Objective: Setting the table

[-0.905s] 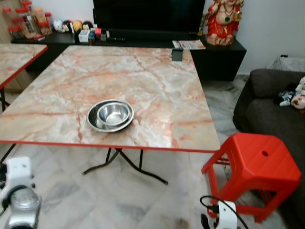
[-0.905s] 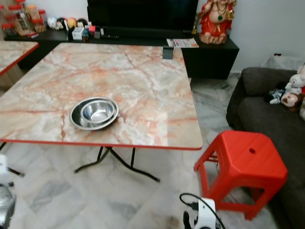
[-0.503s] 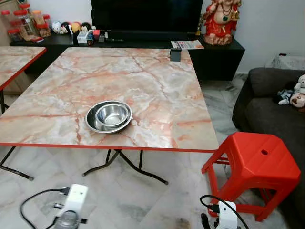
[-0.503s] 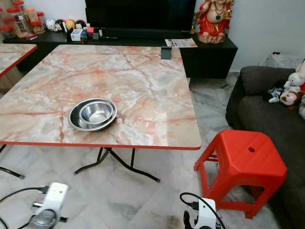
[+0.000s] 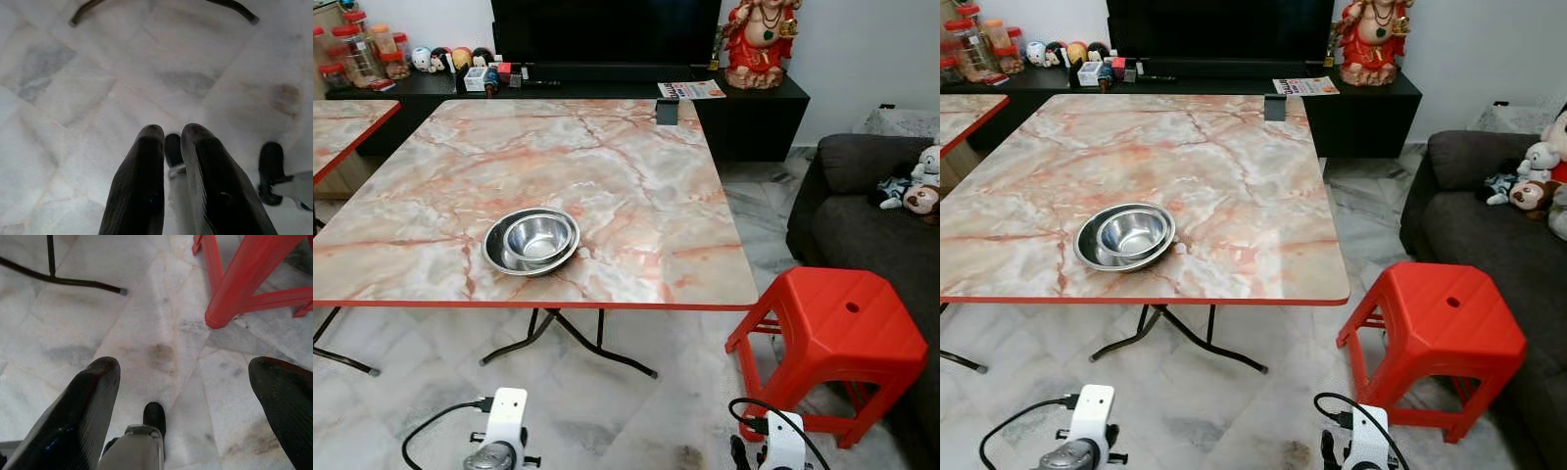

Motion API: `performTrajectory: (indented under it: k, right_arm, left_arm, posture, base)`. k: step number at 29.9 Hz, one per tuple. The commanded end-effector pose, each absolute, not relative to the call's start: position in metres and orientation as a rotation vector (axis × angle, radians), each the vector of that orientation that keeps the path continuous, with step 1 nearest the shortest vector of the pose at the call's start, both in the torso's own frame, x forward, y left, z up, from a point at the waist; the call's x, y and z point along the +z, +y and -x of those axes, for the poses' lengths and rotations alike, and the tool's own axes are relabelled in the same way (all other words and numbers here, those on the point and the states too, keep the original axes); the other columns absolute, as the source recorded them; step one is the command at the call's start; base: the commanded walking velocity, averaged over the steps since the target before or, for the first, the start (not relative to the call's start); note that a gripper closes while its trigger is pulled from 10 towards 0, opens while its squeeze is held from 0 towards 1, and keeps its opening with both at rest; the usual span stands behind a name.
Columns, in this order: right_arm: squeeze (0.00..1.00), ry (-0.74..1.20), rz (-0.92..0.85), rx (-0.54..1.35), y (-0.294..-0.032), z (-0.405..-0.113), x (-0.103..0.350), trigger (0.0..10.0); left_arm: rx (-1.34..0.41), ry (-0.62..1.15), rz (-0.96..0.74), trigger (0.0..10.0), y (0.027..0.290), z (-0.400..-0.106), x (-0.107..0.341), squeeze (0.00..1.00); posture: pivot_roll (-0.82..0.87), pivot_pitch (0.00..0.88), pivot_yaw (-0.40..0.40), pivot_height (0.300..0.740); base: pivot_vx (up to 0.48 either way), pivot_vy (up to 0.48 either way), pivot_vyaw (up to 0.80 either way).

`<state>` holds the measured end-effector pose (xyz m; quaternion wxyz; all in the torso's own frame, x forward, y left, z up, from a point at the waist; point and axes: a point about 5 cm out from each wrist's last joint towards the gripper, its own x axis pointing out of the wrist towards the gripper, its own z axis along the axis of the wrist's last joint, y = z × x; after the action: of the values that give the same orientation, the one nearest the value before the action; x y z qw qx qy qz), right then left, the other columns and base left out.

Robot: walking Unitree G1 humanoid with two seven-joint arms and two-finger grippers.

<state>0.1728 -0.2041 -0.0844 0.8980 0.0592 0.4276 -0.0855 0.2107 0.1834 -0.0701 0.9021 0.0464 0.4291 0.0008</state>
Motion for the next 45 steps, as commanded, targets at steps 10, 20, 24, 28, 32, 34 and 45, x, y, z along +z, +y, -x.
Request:
performTrajectory:
  k: [10, 20, 24, 28, 32, 34, 45]
  right_arm:
    - [0.0, 0.871, -0.168, -0.242, -0.205, -0.174, -0.084, 10.0]
    - [0.0, 0.863, -0.164, -0.259, -0.212, -0.174, -0.082, 10.0]
    - [0.0, 0.848, -0.169, -0.274, -0.215, -0.177, -0.081, 10.0]
    - [0.0, 0.839, -0.179, -0.288, -0.216, -0.178, -0.079, 10.0]
    - [0.0, 0.843, -0.181, -0.285, -0.212, -0.177, -0.081, 10.0]
    - [0.0, 0.852, -0.184, -0.283, -0.21, -0.175, -0.082, 10.0]
    - [0.0, 0.854, -0.172, -0.258, -0.209, -0.179, -0.081, 10.0]
  left_arm:
    - [-0.062, 0.867, -0.1, 10.0, 0.172, -0.222, -0.065, 0.0]
    - [-0.051, 0.859, -0.076, 10.0, 0.169, -0.225, -0.063, 0.0]
    - [-0.064, 0.859, -0.077, 10.0, 0.166, -0.226, -0.063, 0.0]
    - [-0.079, 0.856, -0.084, 10.0, 0.163, -0.228, -0.062, 0.0]
    - [-0.075, 0.855, -0.085, 10.0, 0.164, -0.229, -0.061, 0.0]
    - [-0.069, 0.854, -0.084, 10.0, 0.165, -0.23, -0.061, 0.0]
    - [-0.043, 0.864, -0.055, 10.0, 0.163, -0.227, -0.063, 0.0]
  posture:
    - [-0.15, 0.0, 0.04, 0.74]
    - [-0.16, 0.0, 0.03, 0.74]
    - [-0.18, 0.0, 0.043, 0.74]
    - [-0.19, 0.0, 0.051, 0.74]
    - [-0.19, 0.0, 0.053, 0.74]
    - [-0.19, 0.0, 0.052, 0.74]
    - [-0.16, 0.0, 0.029, 0.74]
  base:
    - [0.0, 0.0, 0.0]
    - [0.0, 0.0, 0.0]
    - [0.0, 0.0, 0.0]
    - [0.0, 0.0, 0.0]
    - [0.0, 0.0, 0.0]
    - [0.0, 0.0, 0.0]
    - [0.0, 0.0, 0.0]
